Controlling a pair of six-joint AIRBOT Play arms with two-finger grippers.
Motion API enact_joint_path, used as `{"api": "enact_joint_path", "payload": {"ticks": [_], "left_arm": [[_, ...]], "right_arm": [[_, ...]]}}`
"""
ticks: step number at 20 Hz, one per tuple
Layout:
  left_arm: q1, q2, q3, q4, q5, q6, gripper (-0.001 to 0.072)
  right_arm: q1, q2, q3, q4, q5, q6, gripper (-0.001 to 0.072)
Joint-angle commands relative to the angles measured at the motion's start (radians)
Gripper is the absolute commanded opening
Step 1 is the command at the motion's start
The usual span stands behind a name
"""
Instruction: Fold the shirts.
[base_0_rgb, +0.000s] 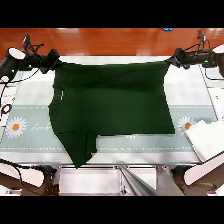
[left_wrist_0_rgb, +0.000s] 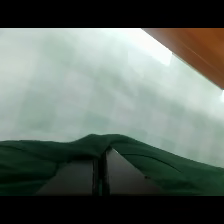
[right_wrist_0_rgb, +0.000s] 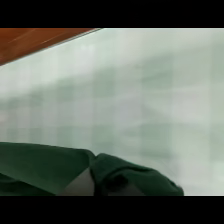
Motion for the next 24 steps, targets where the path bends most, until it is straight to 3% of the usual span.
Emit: {"api": "enact_joint_path", "payload": {"ticks": [1, 3, 7, 13, 24], "left_arm": [[0.019, -0.014, 0.03, -0.041, -0.146, 0.04, 0.0024], [0.04, 0.009, 0.03, -0.029, -0.254, 0.149, 0.0024], [0.093, -0.012, -0.005, -0.001, -0.475, 0.148, 0.0024], [0.098, -0.009, -0.149, 0.011, -0.489, 0.163, 0.0024], [0.152, -0.012, -0.155, 0.074, -0.587, 0.188, 0.0024]], "right_arm": [[-0.031, -0.034, 0.03, 0.012, 0.074, 0.019, 0.0022], [-0.054, -0.031, 0.03, -0.029, 0.197, -0.002, 0.0022], [-0.028, -0.056, 0.026, -0.275, 0.339, 0.039, 0.0021], [-0.002, -0.08, 0.024, -0.301, 0.415, 0.079, 0.0022], [0.051, -0.104, 0.024, -0.404, 0.443, 0.114, 0.0022]]}}
